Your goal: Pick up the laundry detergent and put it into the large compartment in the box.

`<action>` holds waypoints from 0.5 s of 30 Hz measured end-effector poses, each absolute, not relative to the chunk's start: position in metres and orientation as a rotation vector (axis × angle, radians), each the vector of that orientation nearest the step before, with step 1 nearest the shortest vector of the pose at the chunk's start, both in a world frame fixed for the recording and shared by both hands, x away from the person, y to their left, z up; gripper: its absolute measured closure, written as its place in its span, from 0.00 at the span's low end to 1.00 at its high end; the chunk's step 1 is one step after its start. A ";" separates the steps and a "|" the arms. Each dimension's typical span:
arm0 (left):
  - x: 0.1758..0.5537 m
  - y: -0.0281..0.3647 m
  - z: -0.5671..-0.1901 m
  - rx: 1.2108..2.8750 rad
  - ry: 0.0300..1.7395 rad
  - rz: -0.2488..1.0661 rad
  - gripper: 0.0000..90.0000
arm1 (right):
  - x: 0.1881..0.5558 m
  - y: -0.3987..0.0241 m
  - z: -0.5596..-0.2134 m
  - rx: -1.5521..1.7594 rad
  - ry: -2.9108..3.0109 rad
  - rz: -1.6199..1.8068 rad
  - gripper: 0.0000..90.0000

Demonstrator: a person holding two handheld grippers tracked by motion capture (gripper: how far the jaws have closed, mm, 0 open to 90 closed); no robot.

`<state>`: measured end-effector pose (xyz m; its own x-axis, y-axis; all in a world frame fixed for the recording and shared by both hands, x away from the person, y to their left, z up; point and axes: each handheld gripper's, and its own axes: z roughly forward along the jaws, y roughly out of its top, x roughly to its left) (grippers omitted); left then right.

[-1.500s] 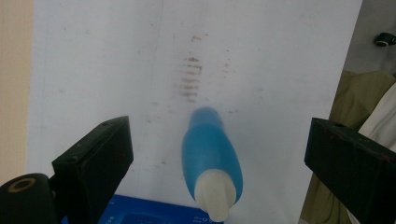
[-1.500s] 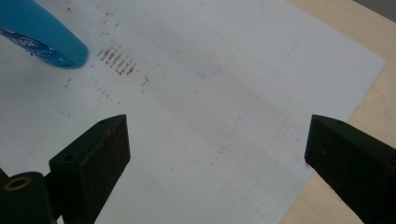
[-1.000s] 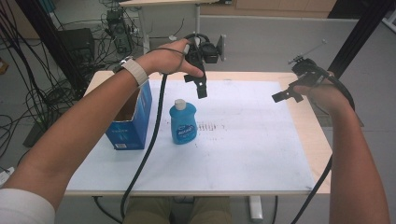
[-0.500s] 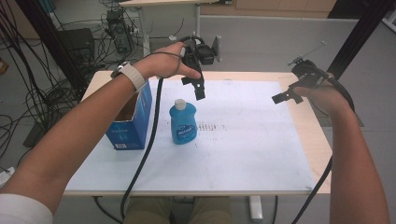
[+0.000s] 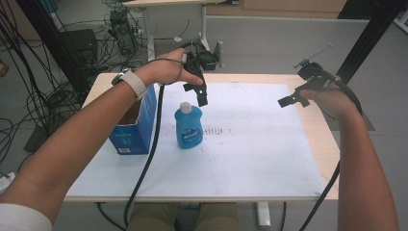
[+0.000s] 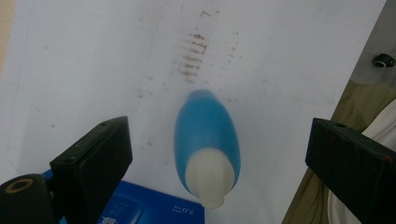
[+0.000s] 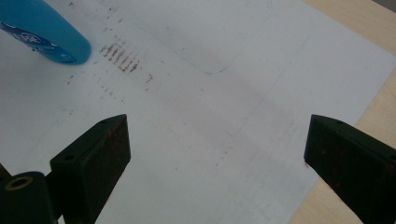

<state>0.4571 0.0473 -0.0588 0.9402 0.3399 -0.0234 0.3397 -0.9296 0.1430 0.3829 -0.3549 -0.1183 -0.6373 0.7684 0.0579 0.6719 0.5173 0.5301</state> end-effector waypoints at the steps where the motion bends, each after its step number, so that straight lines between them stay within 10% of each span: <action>1: 0.456 0.047 -0.060 2.958 0.512 0.004 0.08 | 0.383 -0.355 -0.118 1.234 2.572 0.778 0.08; 15: 0.456 0.052 -0.069 2.970 0.528 -0.001 0.09 | 0.384 -0.352 -0.120 1.226 2.579 0.778 0.08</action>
